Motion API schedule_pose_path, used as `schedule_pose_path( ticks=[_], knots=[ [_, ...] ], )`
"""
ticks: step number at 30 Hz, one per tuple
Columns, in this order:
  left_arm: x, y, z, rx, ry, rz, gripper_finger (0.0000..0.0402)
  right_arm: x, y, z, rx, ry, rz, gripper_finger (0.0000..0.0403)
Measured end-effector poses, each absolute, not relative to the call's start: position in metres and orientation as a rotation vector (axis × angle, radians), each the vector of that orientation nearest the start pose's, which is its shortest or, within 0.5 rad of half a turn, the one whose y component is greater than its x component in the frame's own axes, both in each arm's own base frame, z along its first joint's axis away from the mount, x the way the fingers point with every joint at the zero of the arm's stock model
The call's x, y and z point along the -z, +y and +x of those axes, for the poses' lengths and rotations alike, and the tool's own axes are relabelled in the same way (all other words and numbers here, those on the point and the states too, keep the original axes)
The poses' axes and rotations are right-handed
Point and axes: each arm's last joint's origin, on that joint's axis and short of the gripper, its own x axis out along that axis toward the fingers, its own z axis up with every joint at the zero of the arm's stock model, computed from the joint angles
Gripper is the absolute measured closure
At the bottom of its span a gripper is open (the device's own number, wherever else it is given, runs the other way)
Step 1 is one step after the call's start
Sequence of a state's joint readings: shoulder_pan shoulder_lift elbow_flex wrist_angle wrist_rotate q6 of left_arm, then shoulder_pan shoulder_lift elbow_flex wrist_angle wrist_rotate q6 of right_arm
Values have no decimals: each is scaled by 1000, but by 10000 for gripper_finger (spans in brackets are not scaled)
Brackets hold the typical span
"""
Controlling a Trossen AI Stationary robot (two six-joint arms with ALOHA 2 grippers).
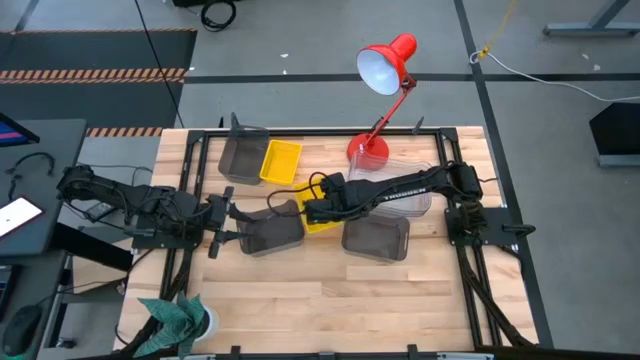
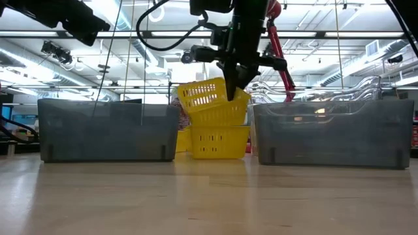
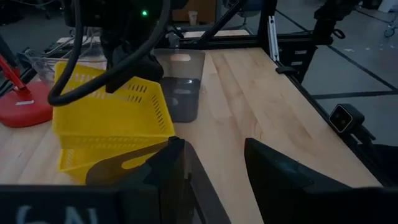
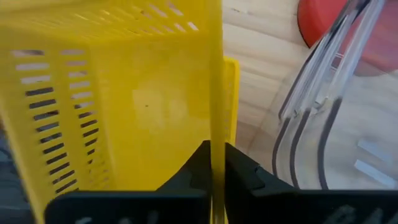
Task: Stack baskets by color
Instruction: Stack the bottom yellow bin on top of the middle yellow bin, then stack the top yellow bin on top of the bottom yellow bin
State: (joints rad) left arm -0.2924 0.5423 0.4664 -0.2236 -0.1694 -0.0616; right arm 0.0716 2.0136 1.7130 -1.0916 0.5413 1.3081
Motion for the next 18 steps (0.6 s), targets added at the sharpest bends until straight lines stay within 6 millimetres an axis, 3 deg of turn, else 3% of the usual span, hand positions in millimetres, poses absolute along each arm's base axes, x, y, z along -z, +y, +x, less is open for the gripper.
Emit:
schedule_pose_path(
  ticks=[11, 18],
  knots=[
    [-250, -34, 130, 118, 325, 2, 230, -235, 5, 401, 1100, 910, 622, 301],
    [-240, -26, 143, -27, 405, 34, 230, -261, 4, 394, 989, 920, 485, 290]
  ],
)
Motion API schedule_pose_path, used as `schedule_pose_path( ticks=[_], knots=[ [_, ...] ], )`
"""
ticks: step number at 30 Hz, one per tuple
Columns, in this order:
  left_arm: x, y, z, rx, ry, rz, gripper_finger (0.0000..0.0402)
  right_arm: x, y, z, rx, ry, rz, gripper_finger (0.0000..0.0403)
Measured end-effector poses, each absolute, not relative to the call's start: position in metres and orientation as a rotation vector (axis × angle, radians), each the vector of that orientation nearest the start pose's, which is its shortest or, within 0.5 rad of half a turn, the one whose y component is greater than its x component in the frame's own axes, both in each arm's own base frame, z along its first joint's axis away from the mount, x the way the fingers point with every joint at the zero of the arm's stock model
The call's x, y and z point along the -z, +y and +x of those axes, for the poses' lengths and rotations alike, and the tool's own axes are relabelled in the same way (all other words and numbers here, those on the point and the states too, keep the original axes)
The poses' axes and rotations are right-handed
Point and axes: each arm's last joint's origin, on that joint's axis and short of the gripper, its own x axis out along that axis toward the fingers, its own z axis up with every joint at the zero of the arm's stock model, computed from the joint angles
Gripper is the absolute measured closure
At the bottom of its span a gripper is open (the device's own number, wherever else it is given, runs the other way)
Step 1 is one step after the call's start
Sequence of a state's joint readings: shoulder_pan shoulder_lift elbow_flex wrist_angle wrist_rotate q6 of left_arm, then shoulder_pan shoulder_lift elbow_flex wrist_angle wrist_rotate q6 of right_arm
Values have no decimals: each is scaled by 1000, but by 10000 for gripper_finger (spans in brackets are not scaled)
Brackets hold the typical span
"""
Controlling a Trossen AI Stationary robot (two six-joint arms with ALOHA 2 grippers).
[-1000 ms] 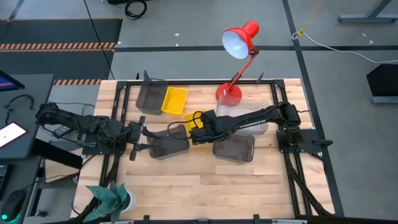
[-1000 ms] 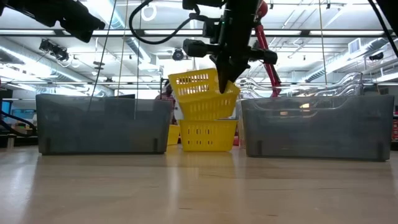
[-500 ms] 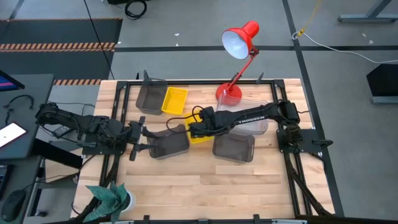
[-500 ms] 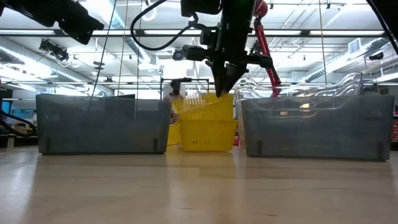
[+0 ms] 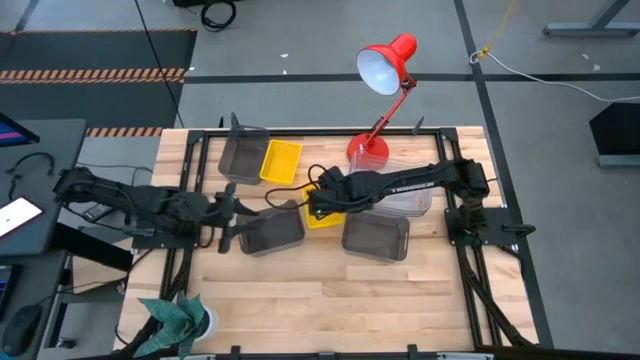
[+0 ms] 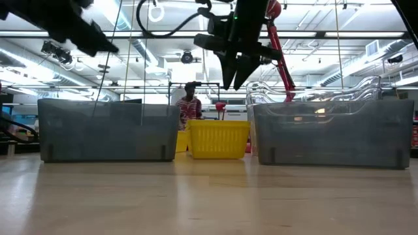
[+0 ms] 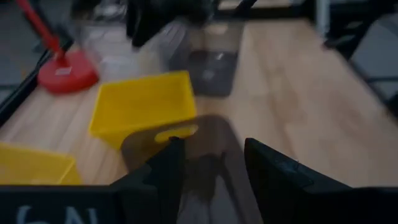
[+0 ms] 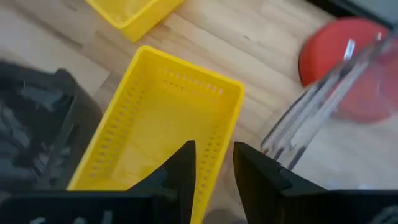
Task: Stack baskets by color
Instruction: Stack the top yellow bin on top of the bottom yellow bin
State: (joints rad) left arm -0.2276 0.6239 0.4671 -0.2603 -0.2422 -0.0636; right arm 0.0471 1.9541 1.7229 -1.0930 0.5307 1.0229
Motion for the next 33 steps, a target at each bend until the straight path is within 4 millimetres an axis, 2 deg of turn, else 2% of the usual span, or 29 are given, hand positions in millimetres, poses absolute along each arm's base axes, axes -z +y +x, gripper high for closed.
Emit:
schedule_pose_path(
  ticks=[5, 10, 20, 24, 29, 33],
  knots=[
    [-228, -16, 156, -114, 491, 20, 230, -273, -3, 391, 899, 939, 405, 305],
    [-218, -6, 165, -181, 564, 18, 230, -275, -14, 394, 825, 974, 312, 320],
    [-198, 26, 184, -339, 672, -15, 230, -295, -31, 395, 703, 926, 105, 348],
    [-191, 35, 189, -355, 705, -26, 230, -304, -32, 388, 731, 918, 34, 360],
    [-181, 44, 190, -365, 763, -70, 230, -321, -23, 375, 698, 908, -12, 375],
    [-184, 49, 196, -364, 798, -101, 230, -328, -19, 362, 683, 874, -11, 389]
  ],
)
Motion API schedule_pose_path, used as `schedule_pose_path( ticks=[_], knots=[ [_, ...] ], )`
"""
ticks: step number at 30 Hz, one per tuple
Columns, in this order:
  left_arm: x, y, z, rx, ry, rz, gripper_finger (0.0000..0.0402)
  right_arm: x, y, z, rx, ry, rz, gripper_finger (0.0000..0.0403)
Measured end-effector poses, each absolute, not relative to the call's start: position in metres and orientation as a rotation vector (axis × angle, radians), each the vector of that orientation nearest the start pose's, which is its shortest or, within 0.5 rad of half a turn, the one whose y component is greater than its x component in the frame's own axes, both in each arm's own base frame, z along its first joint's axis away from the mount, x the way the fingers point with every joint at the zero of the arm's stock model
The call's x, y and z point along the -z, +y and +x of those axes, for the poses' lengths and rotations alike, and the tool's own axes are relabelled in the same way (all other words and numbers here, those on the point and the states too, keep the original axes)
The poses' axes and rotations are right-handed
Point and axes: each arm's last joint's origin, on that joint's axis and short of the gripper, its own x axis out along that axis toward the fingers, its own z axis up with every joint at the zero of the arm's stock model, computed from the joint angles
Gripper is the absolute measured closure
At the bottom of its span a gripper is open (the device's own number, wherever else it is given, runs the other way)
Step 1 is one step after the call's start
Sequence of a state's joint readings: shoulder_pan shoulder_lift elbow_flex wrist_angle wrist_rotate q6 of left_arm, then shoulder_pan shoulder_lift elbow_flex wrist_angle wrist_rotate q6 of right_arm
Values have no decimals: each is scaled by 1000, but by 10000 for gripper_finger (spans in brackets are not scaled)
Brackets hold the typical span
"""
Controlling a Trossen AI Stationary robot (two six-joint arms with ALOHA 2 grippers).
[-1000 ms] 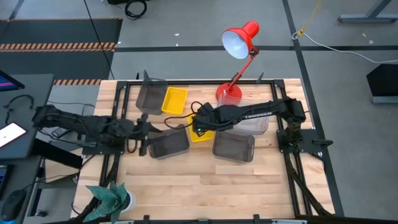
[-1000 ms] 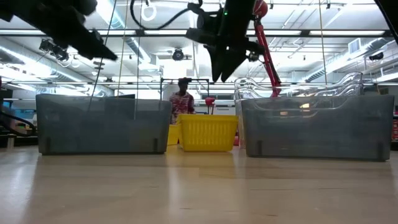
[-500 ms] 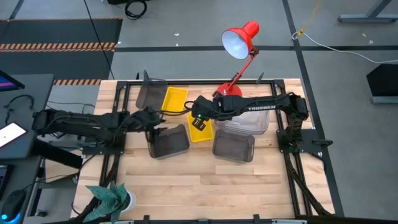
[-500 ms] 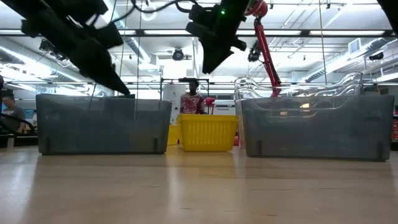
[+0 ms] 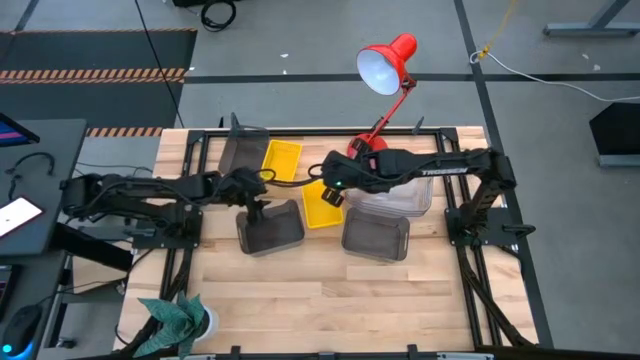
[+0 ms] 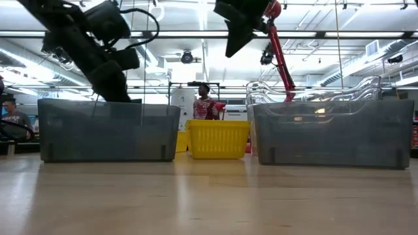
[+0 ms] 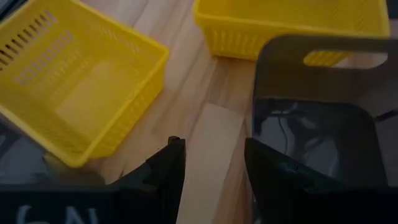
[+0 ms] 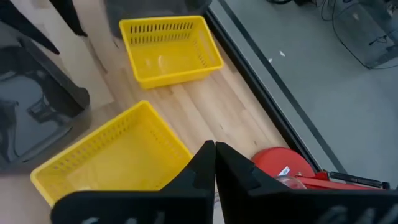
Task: Stack baskets by color
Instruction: Stack the top yellow bin on top of the bottom yellow bin
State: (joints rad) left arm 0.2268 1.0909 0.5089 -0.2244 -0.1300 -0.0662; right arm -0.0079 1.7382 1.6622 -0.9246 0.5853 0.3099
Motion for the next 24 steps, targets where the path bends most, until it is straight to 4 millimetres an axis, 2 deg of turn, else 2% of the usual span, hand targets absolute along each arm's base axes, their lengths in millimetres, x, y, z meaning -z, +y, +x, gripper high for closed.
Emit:
schedule_pose_path(
  ticks=[8, 17, 24],
  knots=[
    [-185, 55, 212, -350, 870, -68, 230, -311, -8, 335, 640, 790, 40, 398],
    [-187, 57, 215, -338, 848, -30, 230, -314, 23, 296, 574, 699, 122, 393],
    [-192, 75, 215, -418, 788, 32, 230, -312, 39, 279, 561, 642, 71, 392]
  ],
)
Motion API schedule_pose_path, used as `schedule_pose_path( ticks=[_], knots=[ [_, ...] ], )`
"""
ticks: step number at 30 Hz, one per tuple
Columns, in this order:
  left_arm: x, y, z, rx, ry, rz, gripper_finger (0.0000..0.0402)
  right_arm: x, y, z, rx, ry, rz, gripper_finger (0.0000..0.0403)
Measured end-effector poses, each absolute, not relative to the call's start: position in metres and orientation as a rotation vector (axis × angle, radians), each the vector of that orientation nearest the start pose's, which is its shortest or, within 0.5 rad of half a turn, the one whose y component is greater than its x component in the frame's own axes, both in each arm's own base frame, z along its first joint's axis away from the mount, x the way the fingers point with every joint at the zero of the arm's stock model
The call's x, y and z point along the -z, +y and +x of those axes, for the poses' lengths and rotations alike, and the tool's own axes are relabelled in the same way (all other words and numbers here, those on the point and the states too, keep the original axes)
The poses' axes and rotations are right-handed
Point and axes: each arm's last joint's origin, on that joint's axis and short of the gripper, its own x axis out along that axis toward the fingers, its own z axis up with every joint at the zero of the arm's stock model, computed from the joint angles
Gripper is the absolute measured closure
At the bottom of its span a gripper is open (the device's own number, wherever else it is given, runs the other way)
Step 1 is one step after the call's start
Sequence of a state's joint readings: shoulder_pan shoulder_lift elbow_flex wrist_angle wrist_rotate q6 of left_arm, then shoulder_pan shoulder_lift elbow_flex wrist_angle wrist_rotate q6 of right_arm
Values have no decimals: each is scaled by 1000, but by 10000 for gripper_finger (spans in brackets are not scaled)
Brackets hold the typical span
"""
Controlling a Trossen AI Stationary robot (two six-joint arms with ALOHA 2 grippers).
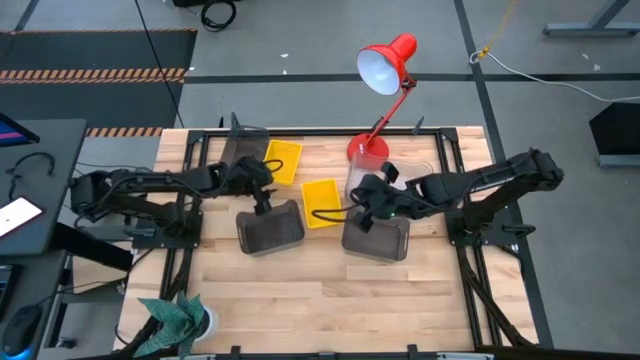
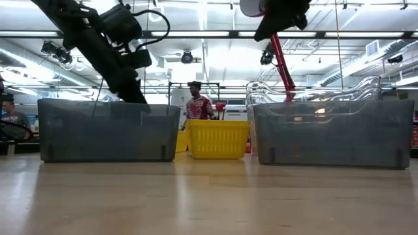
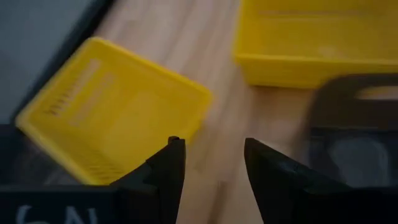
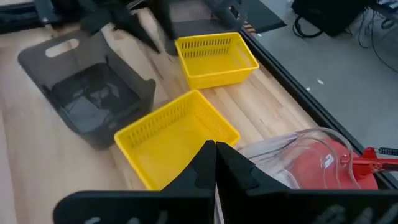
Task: Stack baskets by color
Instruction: Stack the top yellow bin on top of the bottom yellow bin
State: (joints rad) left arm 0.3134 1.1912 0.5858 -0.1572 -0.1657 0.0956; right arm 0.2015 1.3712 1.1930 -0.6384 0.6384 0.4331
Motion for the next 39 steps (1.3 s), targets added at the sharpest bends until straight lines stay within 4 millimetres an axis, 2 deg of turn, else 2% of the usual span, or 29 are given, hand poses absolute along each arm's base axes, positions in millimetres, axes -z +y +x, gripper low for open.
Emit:
schedule_pose_path(
  ticks=[4, 6, 9, 12, 20, 30, 39],
  knots=[
    [-199, 85, 217, -453, 733, 37, 230, -306, 40, 275, 552, 644, 50, 393],
    [-208, 90, 224, -459, 723, 30, 230, -303, 40, 273, 547, 648, 32, 392],
    [-222, 96, 239, -451, 767, 34, 230, -299, 37, 273, 549, 662, 10, 393],
    [-224, 101, 252, -409, 878, 65, 230, -298, 35, 274, 550, 669, 1, 393],
    [-204, 109, 267, -328, 1039, 126, 230, -298, 37, 273, 532, 676, -26, 393],
    [-177, 116, 272, -304, 1185, 193, 230, -293, 38, 274, 522, 677, -39, 393],
    [-165, 116, 272, -286, 1241, 184, 237, -294, 38, 275, 518, 661, -27, 393]
  ],
)
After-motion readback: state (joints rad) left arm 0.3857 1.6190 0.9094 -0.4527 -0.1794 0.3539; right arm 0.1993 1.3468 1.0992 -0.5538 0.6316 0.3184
